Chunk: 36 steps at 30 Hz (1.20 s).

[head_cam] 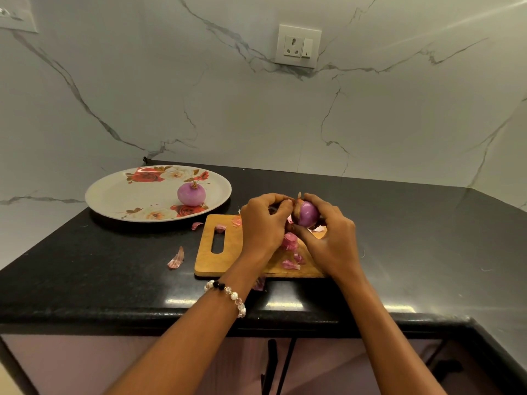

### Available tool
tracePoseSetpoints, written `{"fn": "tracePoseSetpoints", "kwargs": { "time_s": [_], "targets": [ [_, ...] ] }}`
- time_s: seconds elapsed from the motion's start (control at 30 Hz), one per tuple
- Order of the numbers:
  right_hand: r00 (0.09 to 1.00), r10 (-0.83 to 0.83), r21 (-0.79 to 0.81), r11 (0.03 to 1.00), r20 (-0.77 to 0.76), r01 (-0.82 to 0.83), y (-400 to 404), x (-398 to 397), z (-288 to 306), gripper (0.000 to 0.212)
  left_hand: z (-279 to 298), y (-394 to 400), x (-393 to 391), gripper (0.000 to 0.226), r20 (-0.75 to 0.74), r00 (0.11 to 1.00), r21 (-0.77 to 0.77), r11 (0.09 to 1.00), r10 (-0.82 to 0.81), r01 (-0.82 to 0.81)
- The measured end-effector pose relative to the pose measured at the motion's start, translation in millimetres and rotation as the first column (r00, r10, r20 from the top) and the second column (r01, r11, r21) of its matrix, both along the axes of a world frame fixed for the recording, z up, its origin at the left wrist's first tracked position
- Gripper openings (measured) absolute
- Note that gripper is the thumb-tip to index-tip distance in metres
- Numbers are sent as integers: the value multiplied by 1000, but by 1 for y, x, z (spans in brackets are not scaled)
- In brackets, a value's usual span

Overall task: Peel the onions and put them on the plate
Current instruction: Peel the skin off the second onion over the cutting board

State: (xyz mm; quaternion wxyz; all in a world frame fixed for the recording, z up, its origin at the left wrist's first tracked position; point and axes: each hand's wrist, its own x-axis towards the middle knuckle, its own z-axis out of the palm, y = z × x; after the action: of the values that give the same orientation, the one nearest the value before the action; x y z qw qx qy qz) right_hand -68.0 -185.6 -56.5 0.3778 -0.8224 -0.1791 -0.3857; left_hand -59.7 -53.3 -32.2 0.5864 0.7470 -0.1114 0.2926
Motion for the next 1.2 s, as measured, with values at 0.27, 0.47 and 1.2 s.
{"fn": "tracePoseSetpoints", "kwargs": {
  "time_s": [0.27,0.47,1.2],
  "targets": [
    [1000,0,-7,1000,30,1,0,0,-1,59,-1,2,1,20,7,999,11,999,-37,37],
    [999,-4,-27,1000,46,5,-1,-1,-1,59,-2,-1,1,17,115,993,148,988,32,-49],
    [1000,2,-29,1000,26,-1,0,0,0,61,-2,-2,6,18,5,1000,155,988,-15,14]
  ]
}}
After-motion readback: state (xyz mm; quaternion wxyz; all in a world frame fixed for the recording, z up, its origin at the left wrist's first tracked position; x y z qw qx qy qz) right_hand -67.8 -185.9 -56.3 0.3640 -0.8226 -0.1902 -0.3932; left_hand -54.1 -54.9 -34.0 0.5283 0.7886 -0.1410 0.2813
